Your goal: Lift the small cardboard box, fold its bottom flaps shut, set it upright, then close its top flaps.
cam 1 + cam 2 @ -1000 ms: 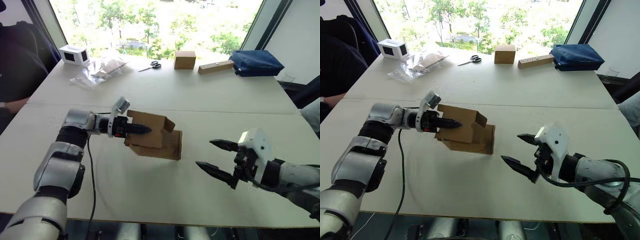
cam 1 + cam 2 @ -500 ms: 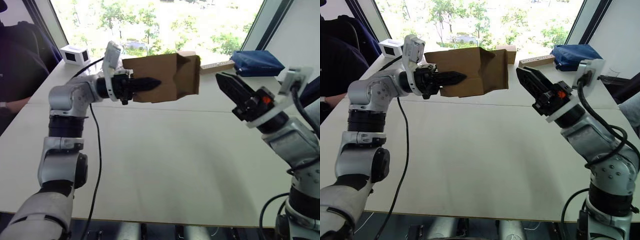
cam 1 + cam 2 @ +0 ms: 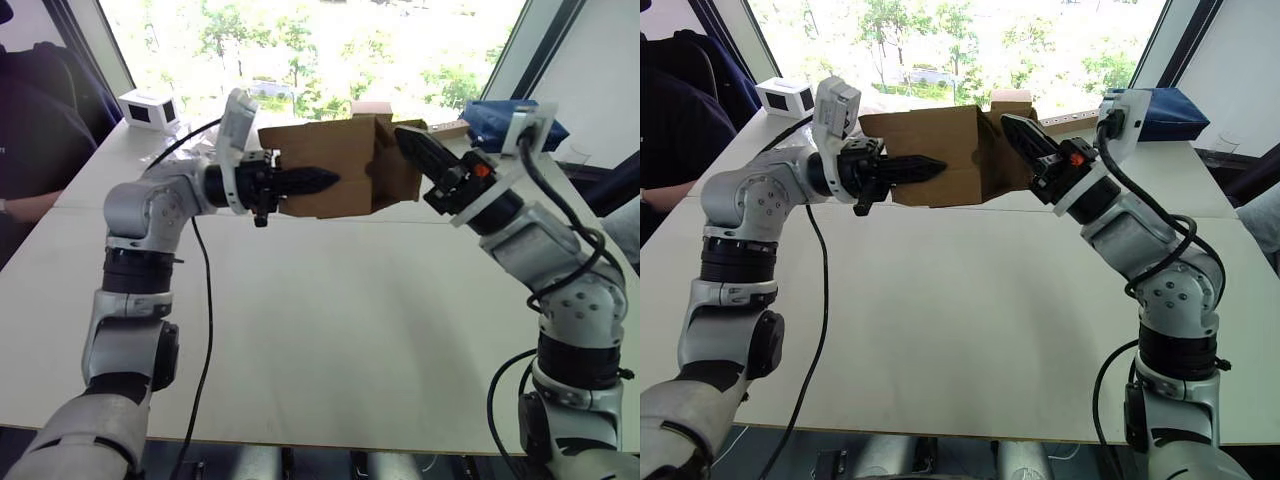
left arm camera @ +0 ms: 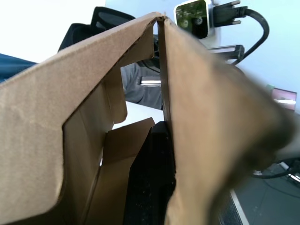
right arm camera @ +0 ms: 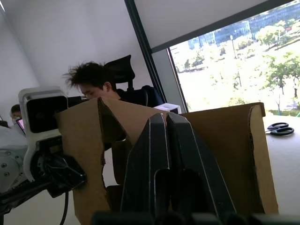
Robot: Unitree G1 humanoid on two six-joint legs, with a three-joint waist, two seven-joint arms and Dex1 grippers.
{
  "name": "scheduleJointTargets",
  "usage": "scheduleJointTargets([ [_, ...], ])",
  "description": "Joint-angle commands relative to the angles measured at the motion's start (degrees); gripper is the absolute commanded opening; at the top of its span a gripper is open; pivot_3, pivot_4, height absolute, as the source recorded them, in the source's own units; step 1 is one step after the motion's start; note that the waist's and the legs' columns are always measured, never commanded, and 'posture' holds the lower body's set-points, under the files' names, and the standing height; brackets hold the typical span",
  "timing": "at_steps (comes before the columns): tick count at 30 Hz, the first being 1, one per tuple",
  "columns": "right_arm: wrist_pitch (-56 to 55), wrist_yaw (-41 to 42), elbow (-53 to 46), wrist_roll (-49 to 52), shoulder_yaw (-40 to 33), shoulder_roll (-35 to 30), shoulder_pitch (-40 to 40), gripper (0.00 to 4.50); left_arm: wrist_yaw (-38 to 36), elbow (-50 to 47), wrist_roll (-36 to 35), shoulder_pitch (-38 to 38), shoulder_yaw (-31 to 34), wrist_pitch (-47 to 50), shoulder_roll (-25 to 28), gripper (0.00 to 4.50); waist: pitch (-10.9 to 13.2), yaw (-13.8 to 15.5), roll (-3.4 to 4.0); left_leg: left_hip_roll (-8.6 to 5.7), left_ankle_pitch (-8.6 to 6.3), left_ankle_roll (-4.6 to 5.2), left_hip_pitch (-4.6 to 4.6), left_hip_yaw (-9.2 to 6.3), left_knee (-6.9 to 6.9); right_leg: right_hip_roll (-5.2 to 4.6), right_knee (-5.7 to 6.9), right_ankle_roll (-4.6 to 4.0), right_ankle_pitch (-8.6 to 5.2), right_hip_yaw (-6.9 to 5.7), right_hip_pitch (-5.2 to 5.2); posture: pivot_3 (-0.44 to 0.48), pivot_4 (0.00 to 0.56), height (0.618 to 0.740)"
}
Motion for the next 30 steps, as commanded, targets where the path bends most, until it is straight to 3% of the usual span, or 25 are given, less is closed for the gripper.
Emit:
scheduleJointTargets([
  [1,-0.9,0.8,-0.9,-0.3,-0.8,1.1,-1.1,0.06,-0.1,-1.9,-1.6,-0.8,0.2,-0.1,0.9,0.00,0.0,0.0,0.00,0.00,0.00,0.00,0.00,0.00,0.00,0.00,0.00,0.00,0.00,0.00,0.00,0.000,0.150,0.740],
  [30,0.4,7.4,-2.8,-4.5,3.0,5.3,-0.5,0.06,-1.1,0.9,-1.0,-2.3,-3.4,-0.9,0.3,0.00,0.0,0.0,0.01,0.00,-0.01,0.01,0.00,-0.01,0.00,0.02,-0.01,0.00,0.00,0.00,0.00,0.000,0.150,0.740],
])
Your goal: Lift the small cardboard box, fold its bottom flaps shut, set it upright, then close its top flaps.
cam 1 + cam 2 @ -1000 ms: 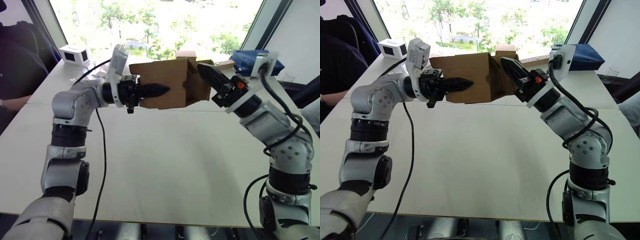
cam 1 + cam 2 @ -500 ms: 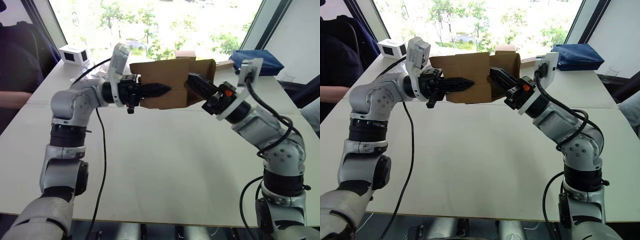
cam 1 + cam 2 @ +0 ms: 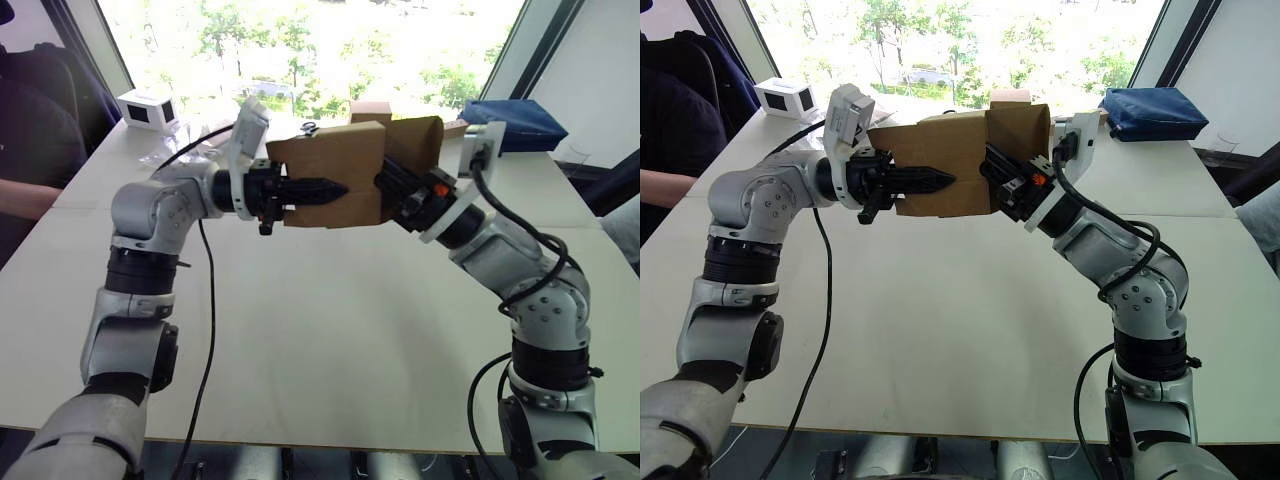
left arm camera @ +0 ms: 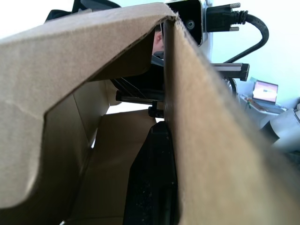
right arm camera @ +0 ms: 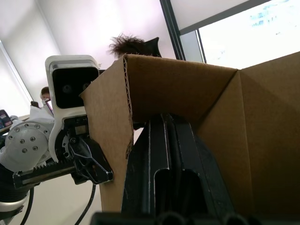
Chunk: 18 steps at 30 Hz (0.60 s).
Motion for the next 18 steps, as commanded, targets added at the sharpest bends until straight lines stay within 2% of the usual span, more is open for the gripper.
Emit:
scheduleJointTargets([
  [1,-1.3,0.8,-2.1,0.0,-1.2,0.4,-0.8,0.06,-0.1,0.0,0.0,-2.1,-0.2,-1.2,0.2,0.00,0.0,0.0,0.00,0.00,0.00,0.00,0.00,0.00,0.00,0.00,0.00,0.00,0.00,0.00,0.00,0.000,0.150,0.740],
  [6,-0.3,0.8,-4.4,1.4,-3.4,-1.7,1.4,0.06,-0.4,0.9,0.3,-2.3,0.0,-2.0,0.8,0.00,0.0,0.1,0.00,0.00,0.00,0.00,-0.01,0.00,0.00,0.00,-0.01,0.00,0.00,0.00,0.00,0.000,0.150,0.740],
  [11,2.0,0.8,-8.2,4.2,-6.8,-6.8,5.1,0.06,-0.3,1.4,0.3,-2.4,0.4,-2.4,1.7,0.00,0.0,0.1,0.01,0.00,-0.01,0.01,-0.04,-0.01,0.00,-0.02,-0.06,0.00,0.00,0.00,0.00,0.000,0.150,0.740],
  [18,4.6,-0.6,-11.7,15.6,-15.2,-14.3,12.0,0.06,-0.6,2.0,0.1,-2.7,0.4,-3.2,2.3,0.00,0.0,0.3,0.00,0.00,-0.02,0.03,-0.04,-0.01,0.00,-0.02,-0.07,-0.01,0.00,-0.01,0.00,0.000,0.150,0.740],
])
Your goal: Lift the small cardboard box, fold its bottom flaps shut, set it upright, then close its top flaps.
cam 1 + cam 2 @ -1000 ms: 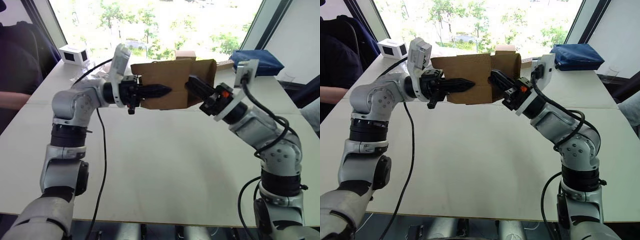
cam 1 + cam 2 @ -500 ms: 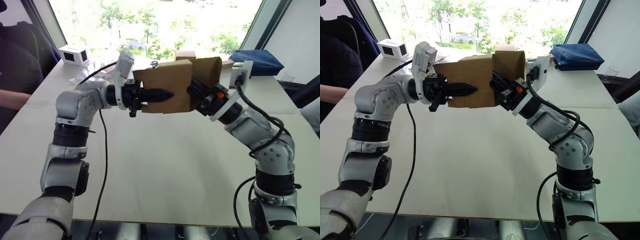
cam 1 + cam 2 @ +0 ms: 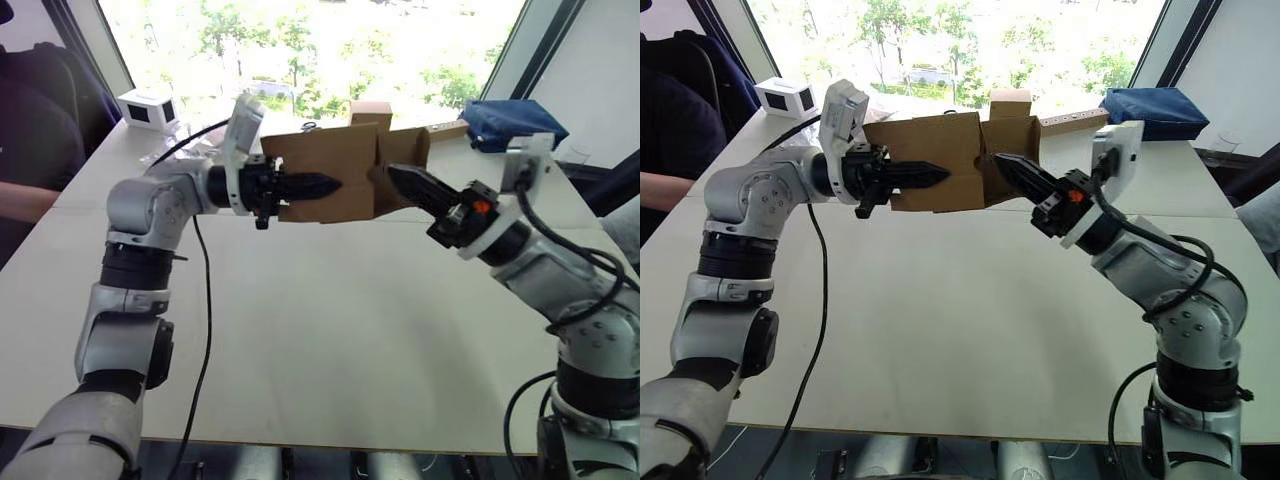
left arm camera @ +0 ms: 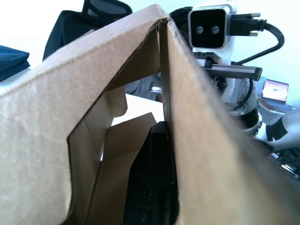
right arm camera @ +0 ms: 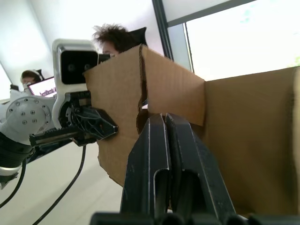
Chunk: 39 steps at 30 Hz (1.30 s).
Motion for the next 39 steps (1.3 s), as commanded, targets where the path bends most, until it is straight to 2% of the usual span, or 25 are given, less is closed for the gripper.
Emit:
scheduleJointTargets([
  [1,1.8,1.0,-4.3,6.5,-4.9,-4.2,5.8,0.06,-0.6,-1.3,-0.5,-1.6,0.9,-1.2,0.5,0.00,0.0,0.2,0.00,0.00,-0.01,0.01,-0.01,-0.01,-0.01,0.00,-0.03,0.00,0.00,-0.01,0.00,0.000,0.150,0.740],
  [4,2.8,2.6,-5.9,6.3,-4.9,-7.1,11.7,0.06,-0.6,-1.7,-0.9,-1.7,0.9,-1.0,0.3,0.00,0.0,0.3,0.00,0.00,-0.02,0.03,-0.03,0.00,-0.02,-0.01,-0.06,0.00,0.00,-0.01,0.01,0.000,0.150,0.740],
  [8,0.9,3.1,-5.6,1.6,-2.1,-7.4,13.4,0.06,-0.9,-2.0,-1.1,-2.2,0.7,-0.7,0.1,0.00,0.0,0.0,0.00,0.00,-0.02,0.04,-0.01,0.04,0.03,-0.01,-0.08,-0.02,-0.01,0.03,0.01,0.000,0.150,0.740],
  [15,-2.8,2.5,-2.8,-6.3,1.9,-4.2,10.2,0.06,-1.7,-3.7,-1.8,-2.0,0.3,0.5,0.2,0.00,0.0,0.1,0.00,0.01,-0.03,0.05,-0.04,0.01,0.02,0.08,-0.08,-0.01,-0.01,0.03,-0.02,0.000,0.150,0.740],
  [29,-2.9,0.9,-3.6,-2.2,4.2,1.8,4.6,0.06,-1.7,-5.3,-2.1,-1.0,-0.9,1.3,-0.4,0.00,0.0,0.3,0.00,0.02,-0.02,0.04,-0.07,0.00,0.04,0.08,-0.08,-0.01,-0.01,0.03,-0.02,0.000,0.150,0.740],
  [39,-2.6,2.6,-2.9,-2.6,7.9,2.4,2.6,0.06,-2.1,-6.3,-2.5,-1.3,-1.3,1.8,-1.1,0.00,0.0,0.2,0.00,0.01,-0.02,0.04,-0.07,0.00,0.04,0.07,-0.08,-0.01,-0.01,0.03,-0.02,0.000,0.150,0.740],
])
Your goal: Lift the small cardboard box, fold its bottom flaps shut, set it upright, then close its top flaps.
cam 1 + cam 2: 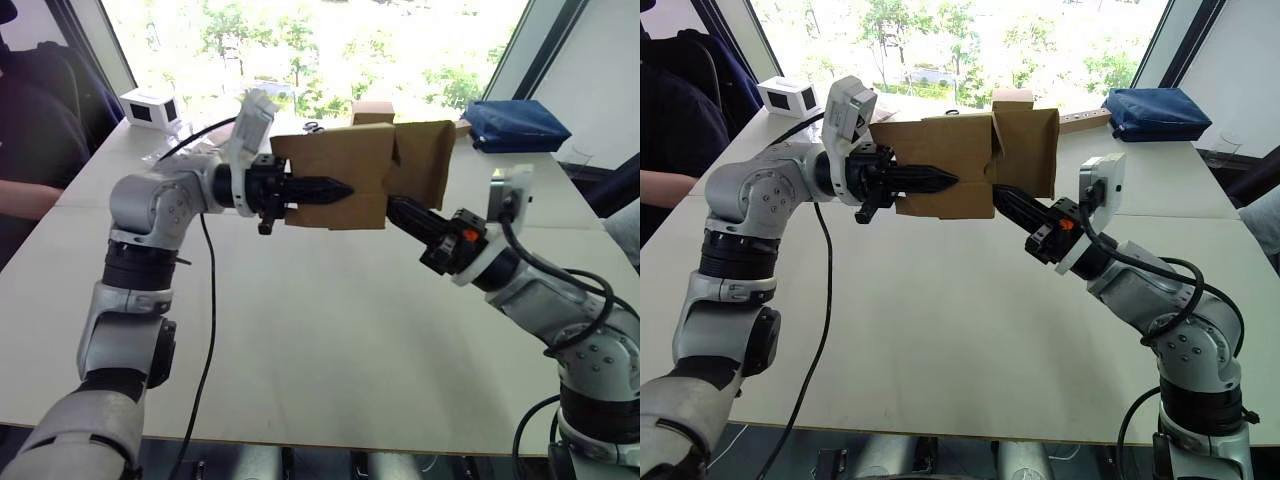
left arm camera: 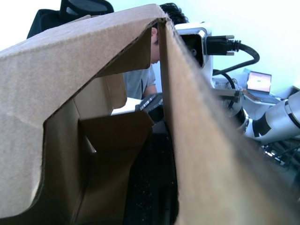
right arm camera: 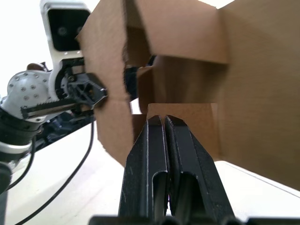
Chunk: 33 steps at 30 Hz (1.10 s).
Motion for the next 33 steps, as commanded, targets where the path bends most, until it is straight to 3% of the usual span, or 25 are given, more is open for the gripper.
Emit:
scheduleJointTargets([
  [1,-0.3,1.0,-1.0,0.6,0.4,0.3,-1.8,0.06,-0.5,-2.0,-1.1,-1.0,-0.1,0.1,0.2,0.00,0.0,0.0,0.00,0.00,0.00,0.00,0.00,0.00,0.00,0.00,0.00,0.00,0.00,0.00,0.00,0.000,0.150,0.740],
  [9,-0.3,1.6,-0.7,0.6,-0.5,-1.1,-2.3,0.06,-0.9,-1.2,-0.1,-1.2,-0.1,-0.7,0.8,0.00,0.0,0.0,0.00,0.00,0.00,0.00,0.00,0.00,0.00,0.00,0.00,0.00,0.00,0.00,0.00,0.000,0.150,0.740],
  [16,2.6,3.6,0.1,17.6,-14.2,-11.2,0.5,0.06,-0.9,0.7,0.8,-1.7,1.1,-1.5,2.9,0.00,0.0,0.1,0.02,0.00,0.00,0.01,-0.05,-0.02,0.00,-0.03,-0.02,0.00,0.00,-0.02,-0.01,0.000,0.150,0.740],
  [20,0.8,2.4,4.7,18.7,-16.9,-12.5,-0.9,0.06,-0.6,2.2,1.1,-2.2,1.4,-2.3,3.0,0.00,0.0,0.0,-0.01,0.00,-0.01,0.01,-0.02,-0.01,0.01,-0.05,-0.04,-0.01,0.00,-0.02,0.02,0.000,0.150,0.740],
  [24,-4.3,-0.1,10.8,11.9,-17.5,-9.2,-2.0,0.06,-0.6,1.4,0.3,-2.2,1.6,-1.7,3.1,0.00,0.0,0.0,0.00,0.02,-0.01,0.01,-0.02,0.00,0.02,-0.01,-0.03,0.00,0.00,-0.01,0.00,0.000,0.150,0.740],
  [33,-8.9,1.4,20.2,-6.9,-7.2,-2.7,-6.1,0.06,0.7,-2.2,-2.0,-1.6,2.2,1.5,3.2,0.00,0.0,-0.3,0.05,0.00,0.00,0.01,-0.05,0.02,0.02,-0.01,0.01,0.01,0.01,0.01,-0.05,0.000,0.150,0.740],
])
